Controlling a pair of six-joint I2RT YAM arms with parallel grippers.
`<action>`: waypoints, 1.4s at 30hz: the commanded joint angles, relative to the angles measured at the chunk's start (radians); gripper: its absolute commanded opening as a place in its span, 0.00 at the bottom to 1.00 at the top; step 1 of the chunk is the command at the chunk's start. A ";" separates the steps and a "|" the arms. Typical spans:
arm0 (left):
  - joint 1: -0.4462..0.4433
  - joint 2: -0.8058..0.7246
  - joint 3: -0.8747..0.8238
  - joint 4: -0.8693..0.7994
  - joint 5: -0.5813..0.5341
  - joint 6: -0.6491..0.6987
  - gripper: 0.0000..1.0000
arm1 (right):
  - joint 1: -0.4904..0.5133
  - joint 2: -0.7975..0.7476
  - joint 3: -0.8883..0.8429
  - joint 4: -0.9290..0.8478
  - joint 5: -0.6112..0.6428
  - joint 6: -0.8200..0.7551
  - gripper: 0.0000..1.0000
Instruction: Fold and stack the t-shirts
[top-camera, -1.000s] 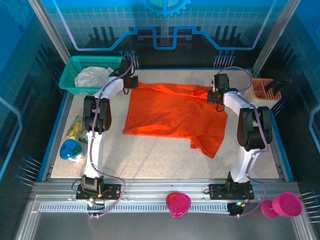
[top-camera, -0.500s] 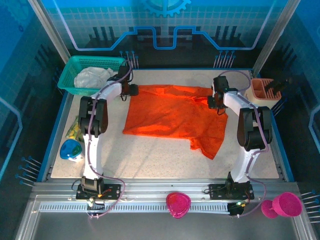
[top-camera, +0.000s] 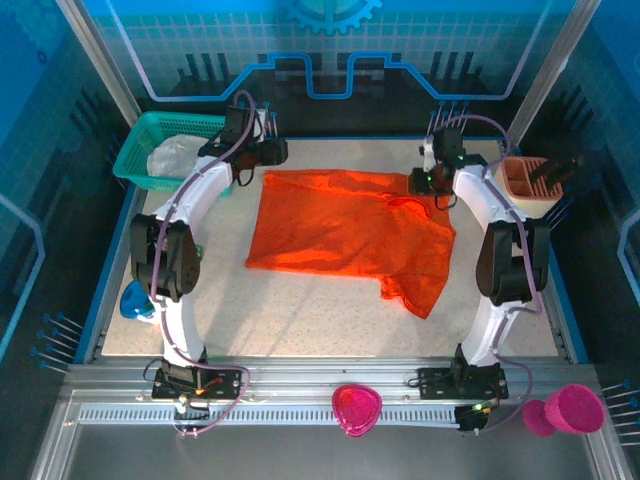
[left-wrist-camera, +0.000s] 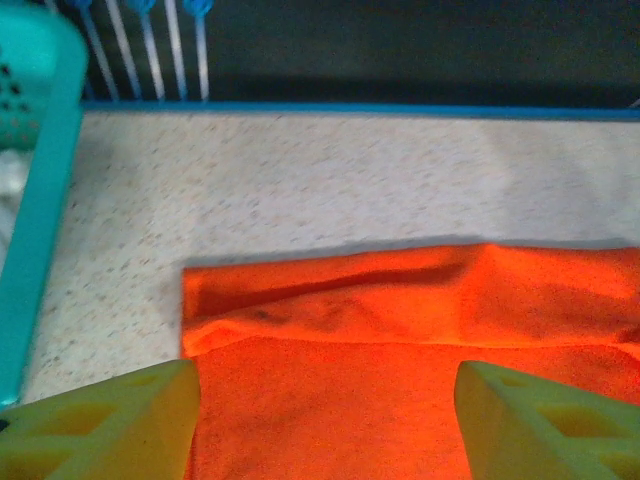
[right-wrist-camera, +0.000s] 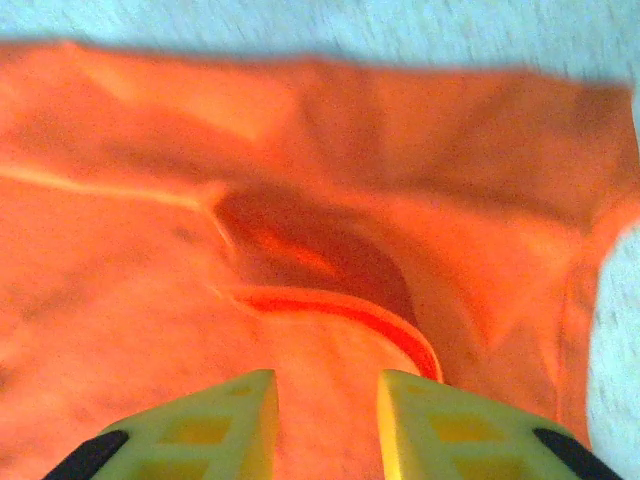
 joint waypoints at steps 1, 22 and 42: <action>-0.021 -0.088 -0.004 0.003 0.050 0.015 0.69 | 0.025 0.147 0.126 -0.057 -0.084 0.029 0.27; -0.101 -0.721 -0.597 -0.247 -0.077 -0.262 0.70 | 0.092 0.229 -0.079 0.113 -0.189 0.191 0.03; -0.080 -0.581 -0.856 -0.395 -0.217 -0.634 0.56 | 0.074 -0.225 -0.136 -0.039 -0.053 0.062 0.23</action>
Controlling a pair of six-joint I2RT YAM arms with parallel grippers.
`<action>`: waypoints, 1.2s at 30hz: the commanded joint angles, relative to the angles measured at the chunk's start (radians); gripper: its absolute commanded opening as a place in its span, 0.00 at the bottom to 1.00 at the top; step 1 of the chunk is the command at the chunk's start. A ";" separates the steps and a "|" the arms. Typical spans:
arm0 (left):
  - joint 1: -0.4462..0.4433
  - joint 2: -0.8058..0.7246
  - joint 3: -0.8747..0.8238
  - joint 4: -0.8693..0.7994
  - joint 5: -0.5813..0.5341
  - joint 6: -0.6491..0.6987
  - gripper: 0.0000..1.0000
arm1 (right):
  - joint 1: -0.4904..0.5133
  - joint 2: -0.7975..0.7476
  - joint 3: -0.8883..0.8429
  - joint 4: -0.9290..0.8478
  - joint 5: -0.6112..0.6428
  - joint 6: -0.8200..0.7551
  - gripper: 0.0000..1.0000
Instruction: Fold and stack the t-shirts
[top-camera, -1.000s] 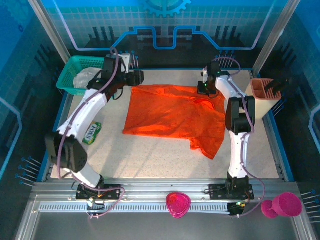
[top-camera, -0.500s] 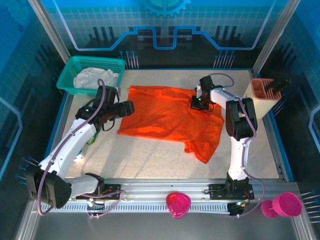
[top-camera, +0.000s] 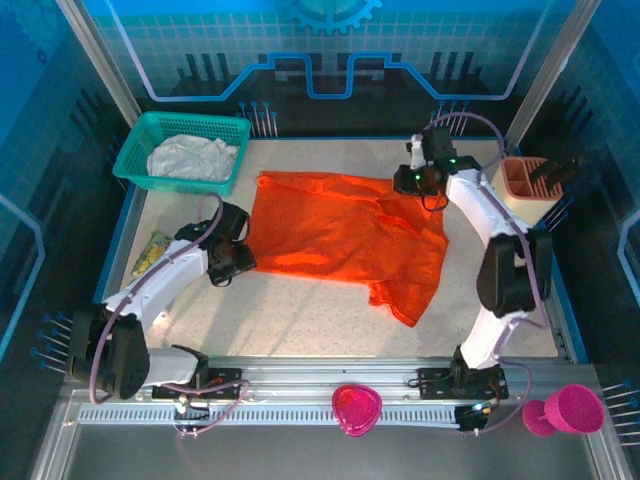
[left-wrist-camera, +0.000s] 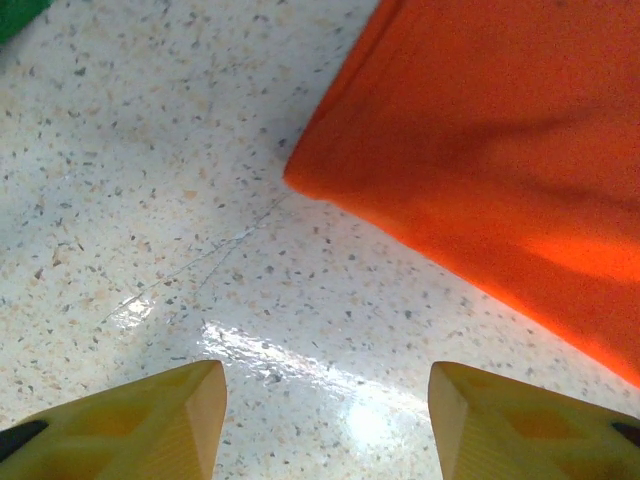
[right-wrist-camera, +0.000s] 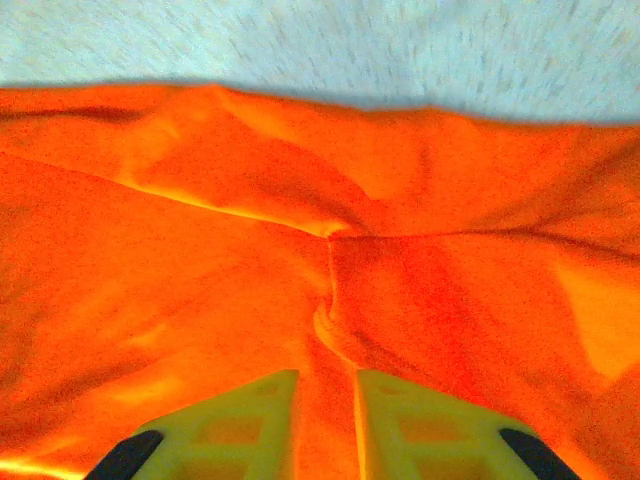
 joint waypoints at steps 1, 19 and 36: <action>0.027 0.048 -0.026 0.028 -0.040 -0.092 0.56 | -0.009 -0.098 -0.059 -0.066 0.018 -0.046 0.24; 0.083 0.193 -0.061 0.254 0.009 -0.147 0.47 | -0.026 -0.307 -0.202 -0.080 -0.002 -0.075 0.26; 0.103 0.487 0.118 0.301 0.067 -0.067 0.21 | 0.007 -0.433 -0.213 -0.113 -0.104 -0.155 0.36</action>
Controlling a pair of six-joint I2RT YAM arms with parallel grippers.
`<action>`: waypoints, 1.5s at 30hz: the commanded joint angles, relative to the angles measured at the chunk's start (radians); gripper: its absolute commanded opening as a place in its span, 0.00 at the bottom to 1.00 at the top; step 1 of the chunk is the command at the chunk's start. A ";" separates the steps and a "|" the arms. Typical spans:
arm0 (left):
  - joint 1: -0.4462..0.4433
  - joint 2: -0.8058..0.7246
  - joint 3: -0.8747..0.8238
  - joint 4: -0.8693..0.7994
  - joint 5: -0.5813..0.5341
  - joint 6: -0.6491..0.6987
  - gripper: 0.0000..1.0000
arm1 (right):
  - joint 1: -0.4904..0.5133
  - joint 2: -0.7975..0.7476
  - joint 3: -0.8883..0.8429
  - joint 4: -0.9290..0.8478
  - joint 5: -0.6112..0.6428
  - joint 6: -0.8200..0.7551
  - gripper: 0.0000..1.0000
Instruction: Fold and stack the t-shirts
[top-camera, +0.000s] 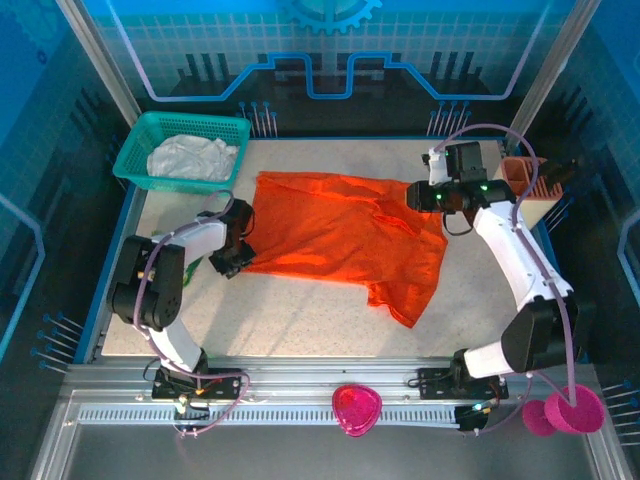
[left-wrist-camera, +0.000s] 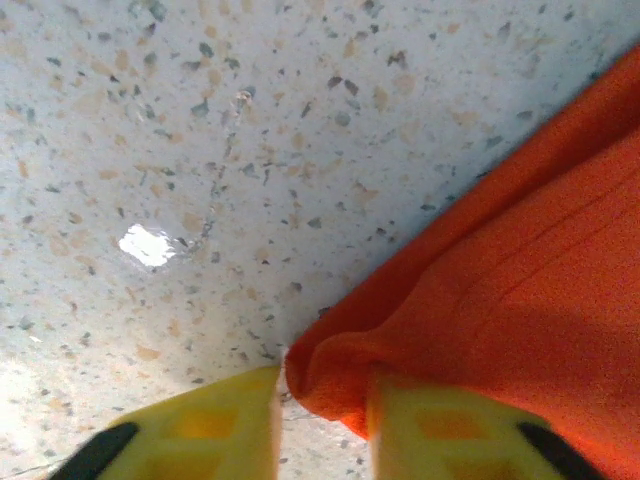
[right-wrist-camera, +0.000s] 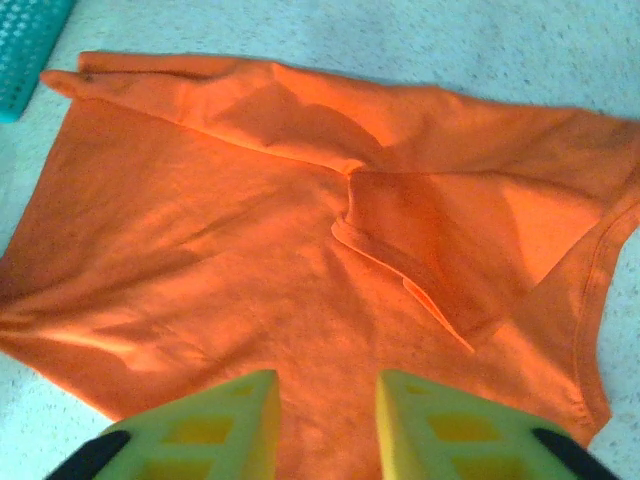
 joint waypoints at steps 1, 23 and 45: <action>0.005 0.085 0.032 0.182 0.067 0.028 0.18 | 0.037 -0.105 -0.019 -0.022 -0.061 -0.074 0.37; 0.005 -0.045 -0.004 0.209 0.131 0.103 0.00 | 0.532 -0.417 -0.271 -0.326 0.384 -0.735 0.60; 0.005 -0.199 -0.023 0.154 0.133 0.194 0.00 | 0.666 -0.090 -0.585 -0.228 0.327 -0.861 0.57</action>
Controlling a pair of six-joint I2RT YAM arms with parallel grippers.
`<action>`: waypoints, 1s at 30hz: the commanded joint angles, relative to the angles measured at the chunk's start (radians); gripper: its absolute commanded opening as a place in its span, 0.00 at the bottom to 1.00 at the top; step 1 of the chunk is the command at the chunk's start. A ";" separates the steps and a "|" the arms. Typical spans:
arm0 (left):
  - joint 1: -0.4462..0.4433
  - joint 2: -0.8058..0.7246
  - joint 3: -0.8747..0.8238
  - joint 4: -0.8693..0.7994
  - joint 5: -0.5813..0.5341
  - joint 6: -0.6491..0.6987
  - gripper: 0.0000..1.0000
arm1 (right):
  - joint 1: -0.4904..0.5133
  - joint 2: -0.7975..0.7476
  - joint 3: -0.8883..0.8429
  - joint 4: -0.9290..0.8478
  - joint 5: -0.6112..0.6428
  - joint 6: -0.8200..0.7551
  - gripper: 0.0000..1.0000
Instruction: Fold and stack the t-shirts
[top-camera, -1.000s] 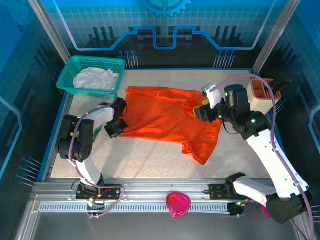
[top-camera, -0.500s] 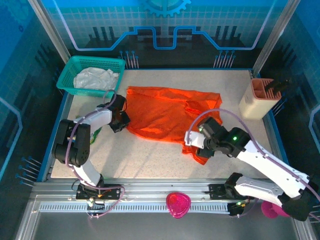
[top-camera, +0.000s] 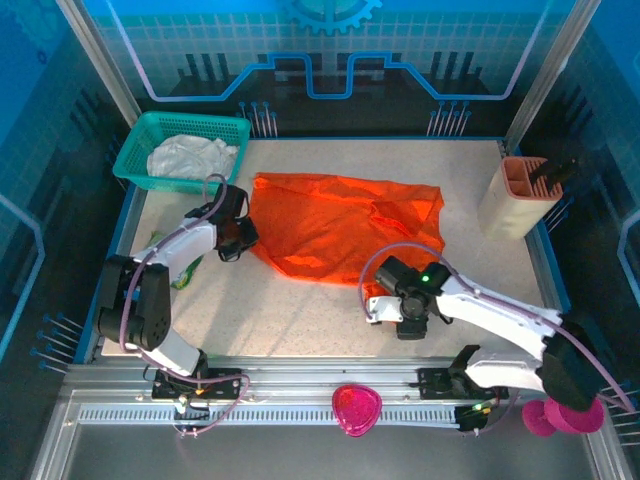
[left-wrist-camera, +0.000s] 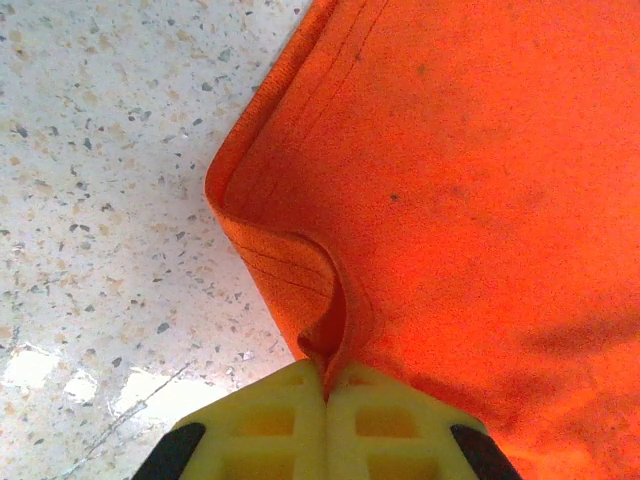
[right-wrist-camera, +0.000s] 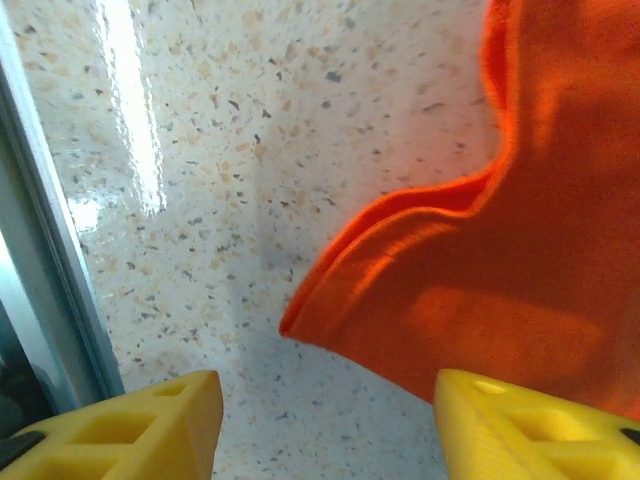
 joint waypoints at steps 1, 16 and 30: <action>-0.003 -0.034 -0.016 -0.037 0.001 0.035 0.00 | 0.014 0.100 -0.003 0.041 -0.011 -0.007 0.56; -0.003 -0.053 -0.039 -0.024 0.014 0.032 0.00 | 0.012 0.341 0.007 0.120 0.070 -0.010 0.26; -0.003 -0.166 -0.088 -0.105 -0.026 0.020 0.00 | -0.003 0.026 0.033 0.074 0.146 -0.061 0.00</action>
